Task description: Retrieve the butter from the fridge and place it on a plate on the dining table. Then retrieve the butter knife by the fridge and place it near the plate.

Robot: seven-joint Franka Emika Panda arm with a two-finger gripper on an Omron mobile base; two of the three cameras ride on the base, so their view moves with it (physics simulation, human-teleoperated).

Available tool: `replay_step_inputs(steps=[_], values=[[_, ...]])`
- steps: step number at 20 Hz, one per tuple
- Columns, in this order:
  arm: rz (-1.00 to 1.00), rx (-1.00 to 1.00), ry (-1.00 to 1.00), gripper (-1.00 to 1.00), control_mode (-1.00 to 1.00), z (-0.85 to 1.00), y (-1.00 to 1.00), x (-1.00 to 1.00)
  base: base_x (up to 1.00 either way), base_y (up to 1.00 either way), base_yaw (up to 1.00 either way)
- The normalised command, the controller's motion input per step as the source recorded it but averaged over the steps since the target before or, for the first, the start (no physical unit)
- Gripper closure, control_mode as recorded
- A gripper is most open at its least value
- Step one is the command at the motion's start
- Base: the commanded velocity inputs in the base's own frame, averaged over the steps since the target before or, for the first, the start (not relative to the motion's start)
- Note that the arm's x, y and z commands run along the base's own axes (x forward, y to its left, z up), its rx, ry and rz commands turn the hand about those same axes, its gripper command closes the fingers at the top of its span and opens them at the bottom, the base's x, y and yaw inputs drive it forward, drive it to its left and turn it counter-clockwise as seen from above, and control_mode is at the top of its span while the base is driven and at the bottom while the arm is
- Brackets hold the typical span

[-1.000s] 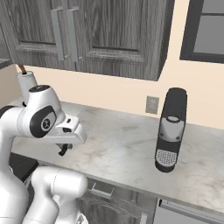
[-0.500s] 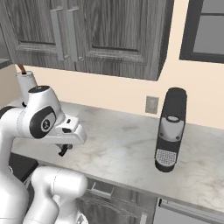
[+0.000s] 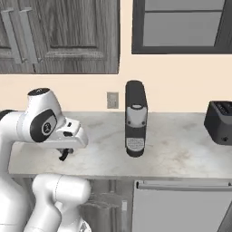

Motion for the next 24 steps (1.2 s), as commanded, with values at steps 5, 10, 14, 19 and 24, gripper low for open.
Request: replay_step_inputs(steps=[5,10,14,19,24], values=[[0.00,0.00,0.00,1.00,1.00,0.00,0.00,0.00,0.00,-0.65,-0.74],[0.00,0.00,0.00,1.00,1.00,0.00,0.00,0.00,0.16,-0.63,-0.74],[0.00,0.00,0.00,1.00,1.00,0.00,0.00,0.00,0.33,-0.41,-0.84],[0.00,0.00,0.00,1.00,1.00,0.00,0.00,0.00,0.30,-0.25,-0.88],[0.00,0.00,0.00,1.00,1.00,0.00,0.00,0.00,0.52,0.00,-0.86]])
